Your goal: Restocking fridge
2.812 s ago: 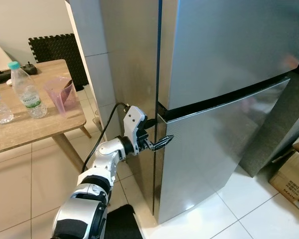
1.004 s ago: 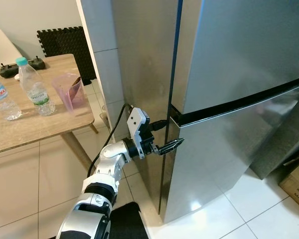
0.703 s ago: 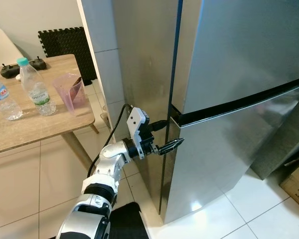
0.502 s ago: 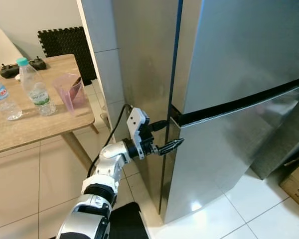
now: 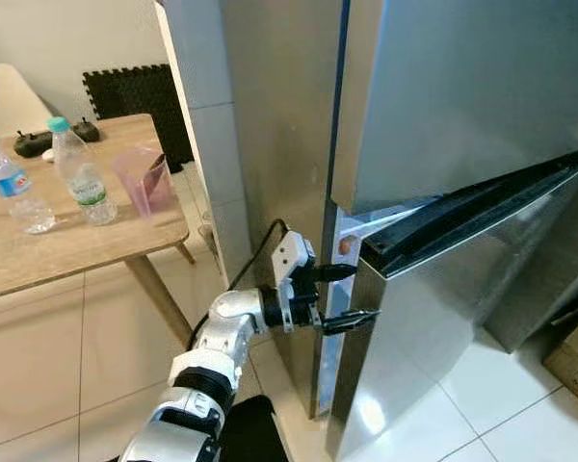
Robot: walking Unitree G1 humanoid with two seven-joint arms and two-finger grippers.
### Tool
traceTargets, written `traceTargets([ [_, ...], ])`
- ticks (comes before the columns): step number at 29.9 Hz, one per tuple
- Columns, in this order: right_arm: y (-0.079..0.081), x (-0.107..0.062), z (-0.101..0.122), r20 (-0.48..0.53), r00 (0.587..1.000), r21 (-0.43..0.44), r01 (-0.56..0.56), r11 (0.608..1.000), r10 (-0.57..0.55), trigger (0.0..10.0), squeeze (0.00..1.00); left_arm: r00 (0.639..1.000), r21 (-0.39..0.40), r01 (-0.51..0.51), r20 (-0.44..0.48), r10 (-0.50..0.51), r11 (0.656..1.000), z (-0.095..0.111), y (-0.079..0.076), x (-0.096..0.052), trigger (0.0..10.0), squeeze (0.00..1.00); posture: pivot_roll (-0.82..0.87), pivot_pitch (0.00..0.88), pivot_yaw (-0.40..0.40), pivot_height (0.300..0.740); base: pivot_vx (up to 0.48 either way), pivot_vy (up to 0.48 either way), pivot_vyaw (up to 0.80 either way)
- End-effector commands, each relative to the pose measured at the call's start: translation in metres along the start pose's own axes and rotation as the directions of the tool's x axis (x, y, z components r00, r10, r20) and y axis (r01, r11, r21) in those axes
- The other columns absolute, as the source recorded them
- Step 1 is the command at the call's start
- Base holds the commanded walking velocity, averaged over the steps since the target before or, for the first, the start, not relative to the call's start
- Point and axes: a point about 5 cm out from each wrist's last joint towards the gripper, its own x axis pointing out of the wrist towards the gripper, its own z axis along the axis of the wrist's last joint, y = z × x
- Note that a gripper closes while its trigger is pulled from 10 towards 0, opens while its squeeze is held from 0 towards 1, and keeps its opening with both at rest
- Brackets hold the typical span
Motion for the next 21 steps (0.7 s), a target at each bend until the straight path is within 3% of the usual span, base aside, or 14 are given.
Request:
traceTargets([
  [1,0.001,0.0,-0.001,0.002,1.0,0.012,0.004,1.0,-0.004,10.0,0.0,0.999,0.006,0.036,-0.002,-0.036,0.999,0.001,-0.005,0.01,10.0,0.0,-0.1,0.0,-0.009,0.74,0.0,0.0,0.0],
  [6,0.001,0.0,-0.001,0.001,1.0,0.012,0.004,1.0,-0.004,10.0,0.0,0.999,-0.012,0.051,-0.017,-0.052,0.999,-0.004,-0.008,0.01,10.0,0.0,-0.1,0.0,-0.009,0.74,0.0,0.0,0.0],
  [12,0.002,0.0,0.0,0.001,1.0,0.013,0.003,1.0,-0.003,10.0,0.0,0.99,-0.085,0.055,-0.123,-0.065,0.995,-0.029,-0.015,-0.005,10.0,0.0,-0.1,0.0,-0.01,0.74,0.0,0.0,0.0],
  [14,0.001,0.0,0.0,0.0,1.0,0.012,0.004,1.0,-0.004,10.0,0.0,0.972,-0.136,0.012,-0.232,-0.044,0.991,-0.053,-0.021,-0.022,10.0,0.0,-0.1,0.0,-0.01,0.74,0.0,0.0,0.0],
  [15,0.001,0.0,0.0,0.0,1.0,0.012,0.004,1.0,-0.004,10.0,0.0,0.972,-0.136,0.012,-0.232,-0.044,0.991,-0.053,-0.021,-0.022,10.0,0.0,-0.1,0.0,-0.01,0.74,0.0,0.0,0.0],
  [18,0.002,0.0,0.0,-0.001,1.0,0.012,0.003,1.0,-0.003,10.0,0.0,0.942,-0.201,-0.089,-0.334,0.017,0.976,-0.079,-0.028,-0.044,10.0,0.0,-0.1,0.0,-0.01,0.74,0.0,0.0,0.0],
  [21,0.002,0.0,0.0,-0.001,1.0,0.012,0.003,1.0,-0.003,10.0,0.0,0.942,-0.201,-0.089,-0.334,0.017,0.976,-0.079,-0.028,-0.044,10.0,0.0,-0.1,0.0,-0.01,0.74,0.0,0.0,0.0],
])
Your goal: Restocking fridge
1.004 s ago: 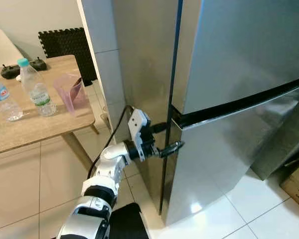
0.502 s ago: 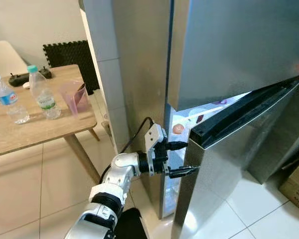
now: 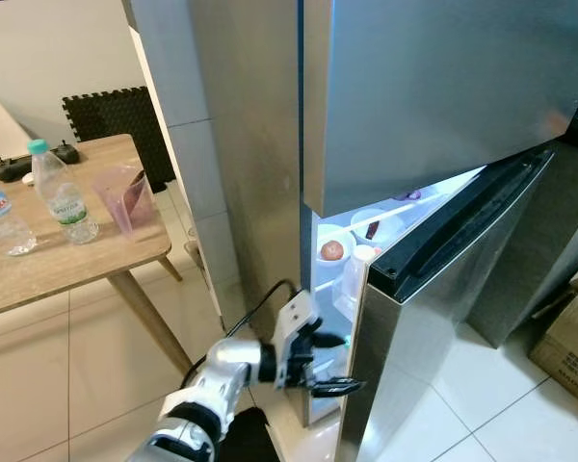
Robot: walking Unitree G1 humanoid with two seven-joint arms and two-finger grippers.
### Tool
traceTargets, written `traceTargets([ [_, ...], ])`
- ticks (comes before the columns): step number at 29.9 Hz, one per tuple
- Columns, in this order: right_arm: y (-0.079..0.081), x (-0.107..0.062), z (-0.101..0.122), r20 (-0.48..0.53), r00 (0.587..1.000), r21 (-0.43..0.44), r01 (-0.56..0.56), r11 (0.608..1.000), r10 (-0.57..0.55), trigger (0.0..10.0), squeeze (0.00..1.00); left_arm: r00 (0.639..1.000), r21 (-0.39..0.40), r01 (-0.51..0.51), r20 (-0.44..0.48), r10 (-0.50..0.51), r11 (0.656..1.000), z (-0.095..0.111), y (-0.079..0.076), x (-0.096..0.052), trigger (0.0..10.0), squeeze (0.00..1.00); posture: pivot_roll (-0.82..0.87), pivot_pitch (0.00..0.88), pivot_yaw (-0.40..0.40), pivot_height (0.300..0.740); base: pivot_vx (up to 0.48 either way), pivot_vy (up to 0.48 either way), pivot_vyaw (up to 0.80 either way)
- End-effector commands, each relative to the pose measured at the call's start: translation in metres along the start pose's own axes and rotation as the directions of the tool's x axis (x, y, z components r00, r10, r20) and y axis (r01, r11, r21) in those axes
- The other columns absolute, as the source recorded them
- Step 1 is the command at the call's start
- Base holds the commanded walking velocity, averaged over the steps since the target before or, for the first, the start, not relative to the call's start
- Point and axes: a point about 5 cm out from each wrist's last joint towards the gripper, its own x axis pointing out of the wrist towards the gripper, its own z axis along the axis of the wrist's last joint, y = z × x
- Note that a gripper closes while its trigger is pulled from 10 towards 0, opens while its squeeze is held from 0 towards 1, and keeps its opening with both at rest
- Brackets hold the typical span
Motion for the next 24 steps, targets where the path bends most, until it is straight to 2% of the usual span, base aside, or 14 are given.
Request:
traceTargets([
  [1,0.002,0.0,0.001,0.004,1.0,0.011,-0.003,1.0,0.003,10.0,0.0,0.998,-0.018,-0.045,-0.036,0.044,0.999,-0.01,0.002,-0.008,10.0,0.0,-0.1,0.0,-0.01,0.74,0.0,0.0,0.0],
  [2,0.001,0.0,0.001,0.004,1.0,0.011,-0.003,1.0,0.003,10.0,0.0,0.992,-0.072,-0.12,-0.059,0.116,0.99,-0.023,0.002,-0.015,10.0,0.0,-0.09,0.0,-0.012,0.74,0.0,0.0,0.0],
  [7,0.001,0.0,0.001,0.003,1.0,0.011,-0.003,1.0,0.003,10.0,0.0,0.982,-0.128,-0.182,-0.075,0.174,0.975,-0.035,0.002,-0.022,10.0,0.0,-0.09,0.0,-0.013,0.74,0.0,0.0,0.0],
  [10,0.001,0.0,0.001,0.002,1.0,0.012,-0.005,1.0,0.005,10.0,0.0,0.939,-0.24,-0.339,-0.137,0.315,0.909,-0.061,-0.001,-0.037,10.0,0.0,-0.09,0.0,-0.01,0.74,0.0,0.0,0.0],
  [11,0.001,0.0,0.001,0.002,1.0,0.012,-0.005,1.0,0.005,10.0,0.0,0.939,-0.24,-0.339,-0.137,0.315,0.909,-0.061,-0.001,-0.037,10.0,0.0,-0.09,0.0,-0.01,0.74,0.0,0.0,0.0],
  [12,0.001,0.0,0.0,-0.002,1.0,0.012,-0.007,1.0,0.007,10.0,0.0,0.862,-0.316,-0.507,-0.216,0.459,0.802,-0.084,-0.004,-0.051,10.0,0.0,-0.09,0.0,-0.009,0.74,0.0,0.0,0.0],
  [13,0.001,0.0,0.0,-0.002,1.0,0.012,-0.007,1.0,0.007,10.0,0.0,0.862,-0.316,-0.507,-0.216,0.459,0.802,-0.084,-0.004,-0.051,10.0,0.0,-0.09,0.0,-0.009,0.74,0.0,0.0,0.0],
  [15,0.001,0.0,0.0,-0.003,1.0,0.012,-0.008,1.0,0.008,10.0,0.0,0.794,-0.352,-0.608,-0.278,0.541,0.712,-0.099,-0.008,-0.06,10.0,0.0,-0.09,0.0,-0.009,0.74,0.0,0.0,0.0],
  [16,0.001,0.0,0.0,-0.003,1.0,0.012,-0.008,1.0,0.008,10.0,0.0,0.794,-0.352,-0.608,-0.278,0.541,0.712,-0.099,-0.008,-0.06,10.0,0.0,-0.09,0.0,-0.009,0.74,0.0,0.0,0.0],
  [17,0.001,0.0,0.0,-0.003,1.0,0.013,-0.009,1.0,0.009,10.0,0.0,0.754,-0.372,-0.657,-0.309,0.579,0.656,-0.106,-0.01,-0.066,10.0,0.0,-0.09,0.0,-0.009,0.74,0.0,0.0,0.0],
  [19,0.001,0.0,0.0,-0.003,1.0,0.013,-0.009,1.0,0.009,10.0,0.0,0.754,-0.372,-0.657,-0.309,0.579,0.656,-0.106,-0.01,-0.066,10.0,0.0,-0.09,0.0,-0.009,0.74,0.0,0.0,0.0],
  [21,0.001,0.0,0.0,-0.005,1.0,0.013,-0.009,1.0,0.009,10.0,0.0,0.613,-0.387,-0.789,-0.443,0.655,0.476,-0.131,-0.021,-0.083,10.0,0.0,-0.09,0.0,-0.009,0.74,0.0,0.0,0.0],
  [23,0.001,0.0,0.0,-0.005,1.0,0.013,-0.009,1.0,0.009,10.0,0.0,0.613,-0.387,-0.789,-0.443,0.655,0.476,-0.131,-0.021,-0.083,10.0,0.0,-0.09,0.0,-0.009,0.74,0.0,0.0,0.0],
  [24,0.001,0.0,0.001,-0.004,1.0,0.011,-0.01,1.0,0.01,10.0,0.0,0.481,-0.375,-0.874,-0.569,0.667,0.309,-0.156,-0.04,-0.098,10.0,0.0,-0.08,0.0,-0.01,0.74,0.0,0.0,0.0],
])
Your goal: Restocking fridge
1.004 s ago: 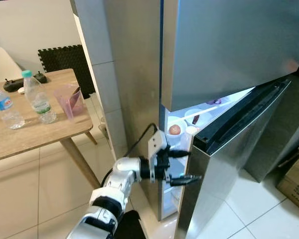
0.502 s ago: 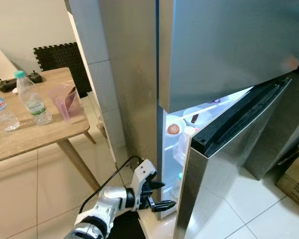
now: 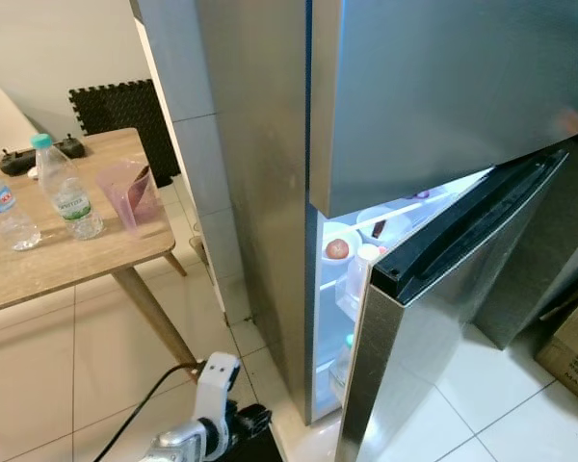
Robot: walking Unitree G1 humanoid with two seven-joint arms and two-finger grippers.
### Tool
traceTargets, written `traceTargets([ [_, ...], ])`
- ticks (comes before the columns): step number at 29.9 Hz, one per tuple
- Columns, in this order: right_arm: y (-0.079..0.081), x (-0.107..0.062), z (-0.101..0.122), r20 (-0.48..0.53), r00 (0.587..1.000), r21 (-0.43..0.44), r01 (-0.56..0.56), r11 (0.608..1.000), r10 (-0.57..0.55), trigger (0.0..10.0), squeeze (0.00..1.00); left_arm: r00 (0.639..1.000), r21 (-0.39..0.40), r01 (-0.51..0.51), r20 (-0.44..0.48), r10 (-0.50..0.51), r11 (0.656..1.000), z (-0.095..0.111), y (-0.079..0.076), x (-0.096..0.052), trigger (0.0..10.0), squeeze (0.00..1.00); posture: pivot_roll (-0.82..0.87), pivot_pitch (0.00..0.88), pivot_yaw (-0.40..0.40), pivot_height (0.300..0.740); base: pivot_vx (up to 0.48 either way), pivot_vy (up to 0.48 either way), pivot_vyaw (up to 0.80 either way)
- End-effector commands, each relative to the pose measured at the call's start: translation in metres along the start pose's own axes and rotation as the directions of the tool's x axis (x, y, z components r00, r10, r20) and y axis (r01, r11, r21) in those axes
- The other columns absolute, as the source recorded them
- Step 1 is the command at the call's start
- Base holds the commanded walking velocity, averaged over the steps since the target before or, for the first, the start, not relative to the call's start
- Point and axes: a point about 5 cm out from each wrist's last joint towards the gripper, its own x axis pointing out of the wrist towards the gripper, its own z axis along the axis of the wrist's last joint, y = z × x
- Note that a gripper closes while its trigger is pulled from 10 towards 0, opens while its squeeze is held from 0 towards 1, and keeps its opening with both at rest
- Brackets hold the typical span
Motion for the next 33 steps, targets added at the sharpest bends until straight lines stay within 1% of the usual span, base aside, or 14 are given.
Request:
traceTargets([
  [1,0.001,0.0,-0.001,-0.004,1.0,0.01,-0.002,1.0,0.002,10.0,0.0,0.983,-0.09,-0.164,-0.092,0.156,0.982,-0.03,0.018,-0.013,10.0,0.0,-0.08,0.0,-0.011,0.74,0.0,0.0,0.0],
  [3,0.0,0.0,-0.001,-0.004,1.0,0.008,-0.002,1.0,0.002,10.0,0.0,0.97,-0.118,-0.219,-0.131,0.204,0.969,-0.044,0.019,-0.016,10.0,0.0,-0.09,0.0,-0.013,0.74,0.0,0.0,0.0],
  [9,0.0,0.0,-0.001,0.002,1.0,0.001,0.005,1.0,-0.005,10.0,0.0,0.949,-0.124,-0.284,-0.175,0.261,0.951,-0.057,0.019,-0.019,10.0,0.0,-0.08,0.0,-0.016,0.74,0.0,0.0,0.0],
  [12,-0.001,0.0,0.001,0.019,1.0,-0.008,0.015,1.0,-0.015,10.0,0.0,0.936,-0.099,-0.309,-0.208,0.284,0.946,-0.064,0.016,-0.02,10.0,0.0,-0.08,0.0,-0.016,0.74,0.0,0.0,0.0],
  [14,-0.002,-0.001,0.005,0.076,0.997,0.007,0.031,1.0,-0.031,10.0,0.0,0.924,-0.013,-0.307,-0.244,0.295,0.952,-0.068,0.011,-0.019,10.0,0.0,-0.08,0.0,-0.017,0.74,0.0,0.0,0.0],
  [20,-0.004,-0.002,0.011,0.143,0.988,0.012,0.064,0.998,-0.065,10.0,0.0,0.925,-0.003,-0.294,-0.251,0.284,0.956,-0.067,0.006,-0.015,10.0,0.0,-0.08,0.0,-0.019,0.74,0.0,0.0,0.0],
  [21,-0.005,0.003,0.052,0.221,0.973,0.026,0.067,0.997,-0.071,10.0,0.0,0.928,0.001,-0.284,-0.252,0.275,0.959,-0.067,0.005,-0.015,10.0,0.0,-0.08,0.0,-0.02,0.74,0.0,0.0,0.0],
  [22,-0.005,0.003,0.052,0.221,0.973,0.026,0.067,0.997,-0.071,10.0,0.0,0.928,0.001,-0.284,-0.252,0.275,0.959,-0.067,0.005,-0.015,10.0,0.0,-0.08,0.0,-0.02,0.74,0.0,0.0,0.0],
  [23,-0.007,0.002,0.112,0.326,0.942,0.051,0.061,0.997,-0.074,10.0,0.0,0.929,0.007,-0.276,-0.255,0.269,0.961,-0.067,0.004,-0.014,10.0,0.0,-0.08,0.0,-0.02,0.74,0.0,0.0,0.0],
  [24,-0.007,0.002,0.112,0.326,0.942,0.051,0.061,0.997,-0.074,10.0,0.0,0.929,0.007,-0.276,-0.255,0.269,0.961,-0.067,0.004,-0.014,10.0,0.0,-0.08,0.0,-0.02,0.74,0.0,0.0,0.0],
  [26,-0.005,-0.002,0.146,0.391,0.918,0.05,0.05,0.997,-0.066,10.0,0.0,0.923,0.027,-0.28,-0.266,0.277,0.96,-0.069,0.003,-0.014,10.0,0.0,-0.08,0.0,-0.026,0.74,0.0,0.0,0.0],
  [27,-0.005,-0.002,0.146,0.391,0.918,0.05,0.05,0.997,-0.066,10.0,0.0,0.923,0.027,-0.28,-0.266,0.277,0.96,-0.069,0.003,-0.014,10.0,0.0,-0.08,0.0,-0.026,0.74,0.0,0.0,0.0],
  [28,-0.003,-0.004,0.159,0.418,0.907,0.033,0.049,0.998,-0.058,10.0,0.0,0.92,0.038,-0.282,-0.273,0.282,0.959,-0.071,0.001,-0.014,10.0,0.0,-0.08,0.0,-0.031,0.74,0.0,0.0,0.0],
  [33,-0.001,-0.006,0.167,0.431,0.9,0.031,0.049,0.998,-0.057,10.0,0.0,0.92,0.038,-0.28,-0.275,0.28,0.959,-0.072,-0.001,-0.014,10.0,0.0,-0.07,0.0,-0.03,0.74,0.0,0.0,0.0],
])
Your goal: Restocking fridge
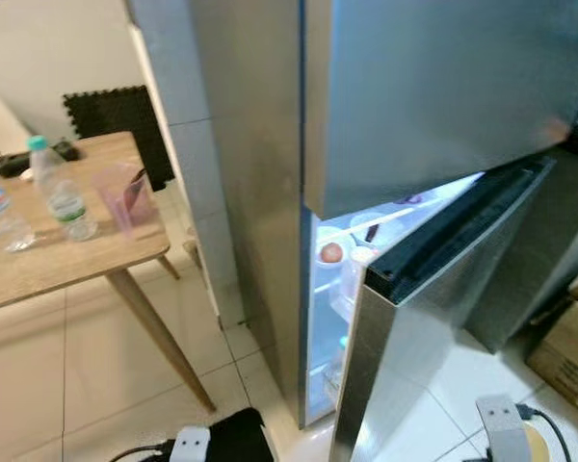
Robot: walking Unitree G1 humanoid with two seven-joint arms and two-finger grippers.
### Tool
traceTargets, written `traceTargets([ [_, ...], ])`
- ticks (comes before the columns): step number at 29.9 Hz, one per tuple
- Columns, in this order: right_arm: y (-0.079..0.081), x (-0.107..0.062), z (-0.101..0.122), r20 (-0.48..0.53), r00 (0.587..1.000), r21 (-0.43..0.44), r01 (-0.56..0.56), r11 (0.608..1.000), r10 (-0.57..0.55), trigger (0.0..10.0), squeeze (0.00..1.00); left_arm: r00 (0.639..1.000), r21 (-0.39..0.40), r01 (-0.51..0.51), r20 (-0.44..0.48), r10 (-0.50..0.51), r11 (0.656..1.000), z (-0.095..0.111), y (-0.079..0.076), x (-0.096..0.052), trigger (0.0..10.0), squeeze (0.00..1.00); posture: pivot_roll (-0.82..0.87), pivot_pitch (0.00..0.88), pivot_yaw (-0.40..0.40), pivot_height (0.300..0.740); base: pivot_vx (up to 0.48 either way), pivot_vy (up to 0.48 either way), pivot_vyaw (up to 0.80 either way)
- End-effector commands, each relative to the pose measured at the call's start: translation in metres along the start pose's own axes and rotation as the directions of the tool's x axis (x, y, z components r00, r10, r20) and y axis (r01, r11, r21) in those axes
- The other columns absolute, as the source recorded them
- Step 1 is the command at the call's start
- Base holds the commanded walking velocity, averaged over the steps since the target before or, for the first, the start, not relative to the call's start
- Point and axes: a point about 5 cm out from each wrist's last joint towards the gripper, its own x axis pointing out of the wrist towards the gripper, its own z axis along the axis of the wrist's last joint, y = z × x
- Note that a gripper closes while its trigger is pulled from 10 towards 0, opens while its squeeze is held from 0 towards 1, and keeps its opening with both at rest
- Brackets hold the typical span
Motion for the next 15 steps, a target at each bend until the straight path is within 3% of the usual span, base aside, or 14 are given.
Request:
traceTargets([
  [1,0.0,-0.002,-0.009,-0.039,0.999,0.007,0.009,1.0,-0.009,10.0,0.0,1.0,0.019,0.001,0.005,-0.001,1.0,0.003,-0.003,0.001,10.0,0.0,-0.07,0.0,-0.03,0.74,0.0,0.0,0.0],
  [15,0.001,-0.007,-0.031,-0.128,0.991,0.053,0.048,0.997,-0.041,10.0,0.0,1.0,0.013,0.007,-0.004,-0.007,1.0,0.0,-0.006,0.001,10.0,0.0,-0.07,0.0,-0.029,0.74,0.0,0.0,0.0],
])
